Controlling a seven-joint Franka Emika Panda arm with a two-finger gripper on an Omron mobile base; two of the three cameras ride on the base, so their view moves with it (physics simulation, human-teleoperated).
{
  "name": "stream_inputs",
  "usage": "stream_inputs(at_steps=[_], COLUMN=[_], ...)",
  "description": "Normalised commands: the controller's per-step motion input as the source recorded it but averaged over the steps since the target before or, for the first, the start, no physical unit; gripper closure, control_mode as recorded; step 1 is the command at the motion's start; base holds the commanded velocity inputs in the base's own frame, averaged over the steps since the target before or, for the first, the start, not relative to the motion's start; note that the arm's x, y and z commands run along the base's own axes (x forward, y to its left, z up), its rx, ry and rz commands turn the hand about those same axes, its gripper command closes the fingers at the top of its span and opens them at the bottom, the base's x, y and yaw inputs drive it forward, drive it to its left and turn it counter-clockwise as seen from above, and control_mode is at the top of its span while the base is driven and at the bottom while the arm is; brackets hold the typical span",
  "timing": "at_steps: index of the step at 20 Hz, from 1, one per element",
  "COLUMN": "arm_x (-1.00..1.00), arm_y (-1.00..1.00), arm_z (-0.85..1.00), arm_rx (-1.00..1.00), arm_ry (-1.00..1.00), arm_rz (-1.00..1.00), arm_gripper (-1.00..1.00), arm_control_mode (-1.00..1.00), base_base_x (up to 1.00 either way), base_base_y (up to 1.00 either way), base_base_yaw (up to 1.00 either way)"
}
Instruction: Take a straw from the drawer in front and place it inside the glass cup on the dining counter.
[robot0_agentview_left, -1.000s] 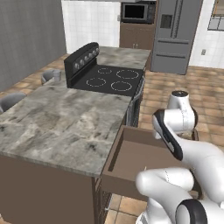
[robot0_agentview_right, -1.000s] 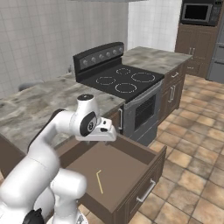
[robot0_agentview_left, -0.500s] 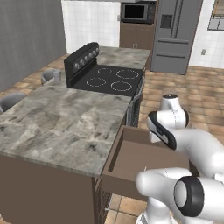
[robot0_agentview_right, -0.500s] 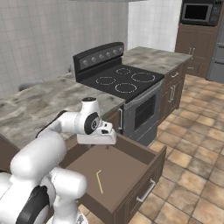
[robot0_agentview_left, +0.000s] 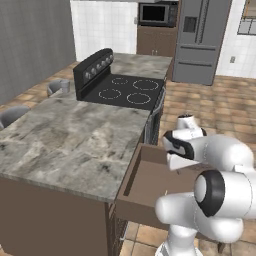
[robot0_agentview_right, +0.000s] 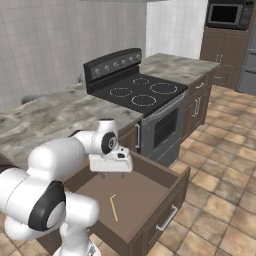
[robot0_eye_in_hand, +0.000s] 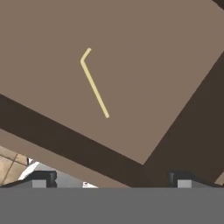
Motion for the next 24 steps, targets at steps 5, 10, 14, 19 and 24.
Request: stream_inputs(at_steps=[5,10,14,19,24], arm_x=[0.0,0.0,0.0,0.0,0.0], arm_y=[0.1,0.04,0.0,0.0,0.0], arm_z=[-0.37,-0.25,-0.16,-0.13,-0.22], arm_rx=[0.01,0.02,0.03,0.03,0.05], arm_ry=[0.12,0.08,0.03,0.0,0.0], arm_rz=[0.0,0.0,0.0,0.0,0.0], arm_gripper=[-1.0,-1.0,-1.0,-1.0,-1.0], arm_control_mode=[-1.0,-1.0,-1.0,-1.0,-1.0], base_base_x=[0.0,0.0,0.0,0.0,0.0], base_base_y=[0.0,0.0,0.0,0.0,0.0], base_base_yaw=[0.0,0.0,0.0,0.0,0.0])
